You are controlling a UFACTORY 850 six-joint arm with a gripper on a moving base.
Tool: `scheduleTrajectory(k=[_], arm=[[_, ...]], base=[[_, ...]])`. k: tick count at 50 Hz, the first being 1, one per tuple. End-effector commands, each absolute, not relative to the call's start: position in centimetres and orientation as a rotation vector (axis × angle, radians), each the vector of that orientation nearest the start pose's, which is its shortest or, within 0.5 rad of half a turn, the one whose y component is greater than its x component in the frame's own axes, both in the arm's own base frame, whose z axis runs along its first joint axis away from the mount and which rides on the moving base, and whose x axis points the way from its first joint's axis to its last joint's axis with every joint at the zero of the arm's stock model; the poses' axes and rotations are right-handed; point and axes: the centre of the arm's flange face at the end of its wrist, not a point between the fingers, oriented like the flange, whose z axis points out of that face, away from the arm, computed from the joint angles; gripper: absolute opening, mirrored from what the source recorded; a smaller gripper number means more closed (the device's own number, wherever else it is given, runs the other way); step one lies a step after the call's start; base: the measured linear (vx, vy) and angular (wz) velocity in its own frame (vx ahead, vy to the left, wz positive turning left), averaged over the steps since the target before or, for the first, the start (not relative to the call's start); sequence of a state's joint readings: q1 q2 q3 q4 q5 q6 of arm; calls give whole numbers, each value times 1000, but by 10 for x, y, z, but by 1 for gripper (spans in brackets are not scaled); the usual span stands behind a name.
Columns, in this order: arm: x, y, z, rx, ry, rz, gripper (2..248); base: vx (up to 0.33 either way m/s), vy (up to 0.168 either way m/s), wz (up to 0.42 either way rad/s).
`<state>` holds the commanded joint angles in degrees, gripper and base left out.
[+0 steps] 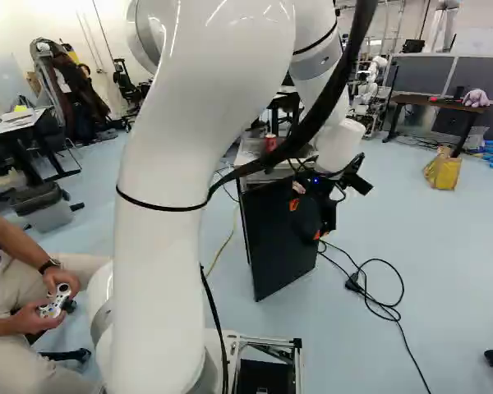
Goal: Grab a drink from the fridge
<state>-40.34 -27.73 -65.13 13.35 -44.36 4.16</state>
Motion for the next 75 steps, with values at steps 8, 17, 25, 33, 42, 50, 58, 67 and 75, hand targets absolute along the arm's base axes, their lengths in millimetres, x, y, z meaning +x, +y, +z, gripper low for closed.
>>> scheduleTrajectory(k=[8,17,25,33,42,50,58,67,75], arm=[[431,-351,360,-2712,1309,99,247],[432,-358,355,-2810,1249,65,247],[430,-360,354,-2900,1185,24,247],[426,-361,354,-2986,1111,-19,247],[423,-359,354,-3079,1013,-69,247],[422,-355,354,-3157,905,-119,247],[425,-349,355,-3231,781,-175,247],[428,-341,357,-3302,628,-243,247],[432,-333,358,-3353,484,-307,247]], base=[[0,0,0],[0,0,0],[0,0,0],[0,0,0],[0,0,0],[0,0,0],[0,0,0],[0,0,0],[0,0,0]])
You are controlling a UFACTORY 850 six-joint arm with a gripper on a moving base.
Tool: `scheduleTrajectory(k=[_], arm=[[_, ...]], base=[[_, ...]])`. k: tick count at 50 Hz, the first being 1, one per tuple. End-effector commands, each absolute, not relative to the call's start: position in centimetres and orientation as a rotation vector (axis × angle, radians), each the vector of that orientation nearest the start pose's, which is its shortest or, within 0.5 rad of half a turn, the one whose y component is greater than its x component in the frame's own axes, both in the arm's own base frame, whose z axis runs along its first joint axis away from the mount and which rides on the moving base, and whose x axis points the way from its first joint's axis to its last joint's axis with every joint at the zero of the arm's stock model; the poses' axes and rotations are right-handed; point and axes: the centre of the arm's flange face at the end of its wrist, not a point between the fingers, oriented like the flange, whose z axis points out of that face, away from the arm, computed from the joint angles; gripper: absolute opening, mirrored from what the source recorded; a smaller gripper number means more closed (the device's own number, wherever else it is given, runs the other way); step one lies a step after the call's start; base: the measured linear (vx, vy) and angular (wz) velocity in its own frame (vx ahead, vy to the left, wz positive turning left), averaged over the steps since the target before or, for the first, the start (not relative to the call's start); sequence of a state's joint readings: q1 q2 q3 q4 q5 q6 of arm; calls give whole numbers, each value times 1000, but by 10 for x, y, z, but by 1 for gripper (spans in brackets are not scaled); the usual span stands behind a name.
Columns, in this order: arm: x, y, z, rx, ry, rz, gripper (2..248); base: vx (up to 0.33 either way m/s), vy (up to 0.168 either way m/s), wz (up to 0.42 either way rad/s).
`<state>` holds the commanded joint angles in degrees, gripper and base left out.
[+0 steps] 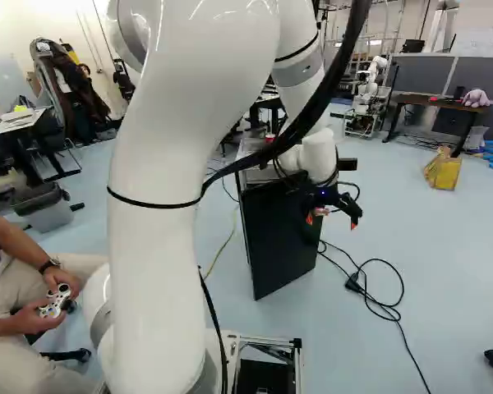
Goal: Grab a drink from the fridge
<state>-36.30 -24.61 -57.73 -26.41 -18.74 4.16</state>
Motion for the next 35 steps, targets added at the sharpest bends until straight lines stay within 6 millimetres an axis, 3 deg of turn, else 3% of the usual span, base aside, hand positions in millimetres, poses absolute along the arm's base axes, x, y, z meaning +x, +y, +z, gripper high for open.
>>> scheduleTrajectory(k=[35], arm=[[449,-294,365,-3427,-155,-584,247]], base=[[0,0,0]])
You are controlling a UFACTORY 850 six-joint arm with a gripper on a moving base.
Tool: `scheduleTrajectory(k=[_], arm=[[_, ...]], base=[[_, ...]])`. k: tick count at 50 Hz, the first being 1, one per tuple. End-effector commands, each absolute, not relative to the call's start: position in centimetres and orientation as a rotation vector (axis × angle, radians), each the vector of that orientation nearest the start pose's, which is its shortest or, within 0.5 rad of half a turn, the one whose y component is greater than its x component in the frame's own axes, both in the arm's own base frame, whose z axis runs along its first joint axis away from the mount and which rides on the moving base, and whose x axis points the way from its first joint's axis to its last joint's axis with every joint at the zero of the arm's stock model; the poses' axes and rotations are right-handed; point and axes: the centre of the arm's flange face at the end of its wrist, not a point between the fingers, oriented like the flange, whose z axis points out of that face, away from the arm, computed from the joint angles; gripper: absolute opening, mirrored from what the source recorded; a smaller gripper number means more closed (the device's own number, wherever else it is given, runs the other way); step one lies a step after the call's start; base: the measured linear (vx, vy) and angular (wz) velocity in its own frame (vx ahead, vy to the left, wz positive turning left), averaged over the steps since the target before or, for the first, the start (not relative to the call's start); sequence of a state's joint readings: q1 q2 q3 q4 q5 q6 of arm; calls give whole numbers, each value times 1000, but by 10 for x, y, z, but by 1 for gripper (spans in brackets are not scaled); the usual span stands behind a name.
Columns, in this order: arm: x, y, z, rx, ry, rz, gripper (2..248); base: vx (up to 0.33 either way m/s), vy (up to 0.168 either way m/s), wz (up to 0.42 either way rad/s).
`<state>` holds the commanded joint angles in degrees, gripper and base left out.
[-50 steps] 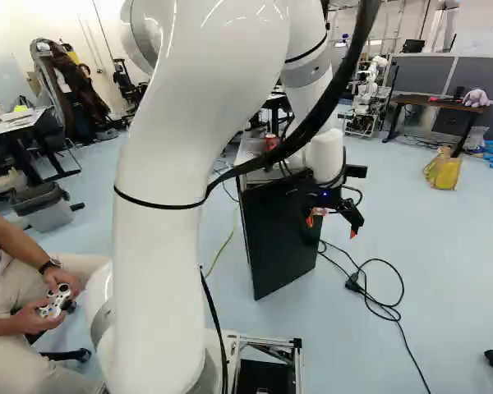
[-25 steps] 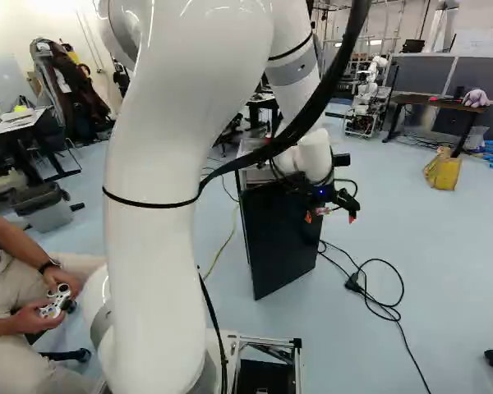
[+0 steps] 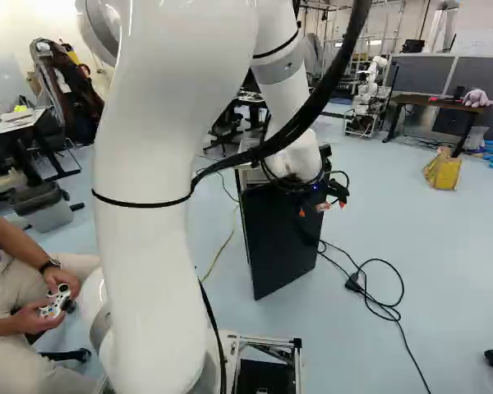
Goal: Grab a drink from the fridge
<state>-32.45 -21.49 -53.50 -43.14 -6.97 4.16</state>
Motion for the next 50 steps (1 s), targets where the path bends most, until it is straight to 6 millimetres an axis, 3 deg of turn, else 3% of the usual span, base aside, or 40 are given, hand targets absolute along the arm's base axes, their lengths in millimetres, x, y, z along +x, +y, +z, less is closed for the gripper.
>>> scheduleTrajectory(k=[29,50], arm=[[460,-259,370,-3339,-618,-779,247],[460,-244,371,-3313,-690,-794,247]], base=[[0,0,0],[0,0,0]])
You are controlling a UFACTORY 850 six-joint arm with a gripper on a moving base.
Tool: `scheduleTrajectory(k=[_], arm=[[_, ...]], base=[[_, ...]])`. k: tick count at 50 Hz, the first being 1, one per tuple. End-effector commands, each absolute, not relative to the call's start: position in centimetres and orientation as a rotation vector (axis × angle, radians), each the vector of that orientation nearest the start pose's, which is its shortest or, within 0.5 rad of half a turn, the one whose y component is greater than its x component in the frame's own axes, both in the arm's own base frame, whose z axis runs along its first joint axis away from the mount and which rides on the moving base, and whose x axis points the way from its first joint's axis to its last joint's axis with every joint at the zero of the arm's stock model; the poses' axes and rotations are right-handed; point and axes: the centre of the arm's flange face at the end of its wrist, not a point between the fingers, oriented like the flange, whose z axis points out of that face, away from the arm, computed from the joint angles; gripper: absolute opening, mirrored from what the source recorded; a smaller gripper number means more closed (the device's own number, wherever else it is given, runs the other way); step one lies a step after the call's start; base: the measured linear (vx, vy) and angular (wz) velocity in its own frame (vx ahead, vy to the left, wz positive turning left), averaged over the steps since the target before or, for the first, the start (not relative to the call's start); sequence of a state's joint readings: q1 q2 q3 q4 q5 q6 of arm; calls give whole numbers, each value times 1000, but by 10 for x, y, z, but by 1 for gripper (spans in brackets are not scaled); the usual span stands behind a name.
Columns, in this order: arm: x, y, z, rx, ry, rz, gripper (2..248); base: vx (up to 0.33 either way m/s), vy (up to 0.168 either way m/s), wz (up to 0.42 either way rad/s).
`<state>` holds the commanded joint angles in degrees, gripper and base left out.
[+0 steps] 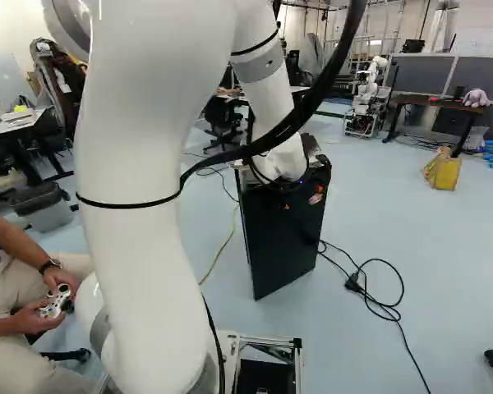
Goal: Grab a drink from the fridge
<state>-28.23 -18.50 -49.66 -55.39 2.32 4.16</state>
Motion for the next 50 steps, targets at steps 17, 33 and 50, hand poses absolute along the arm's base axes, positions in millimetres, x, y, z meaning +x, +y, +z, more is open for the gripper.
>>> scheduleTrajectory(k=[17,33,50], arm=[[462,-237,371,-3304,-711,-796,247],[469,-233,371,-3297,-731,-802,247],[478,-229,371,-3288,-755,-811,247]], base=[[0,0,0],[0,0,0],[0,0,0]])
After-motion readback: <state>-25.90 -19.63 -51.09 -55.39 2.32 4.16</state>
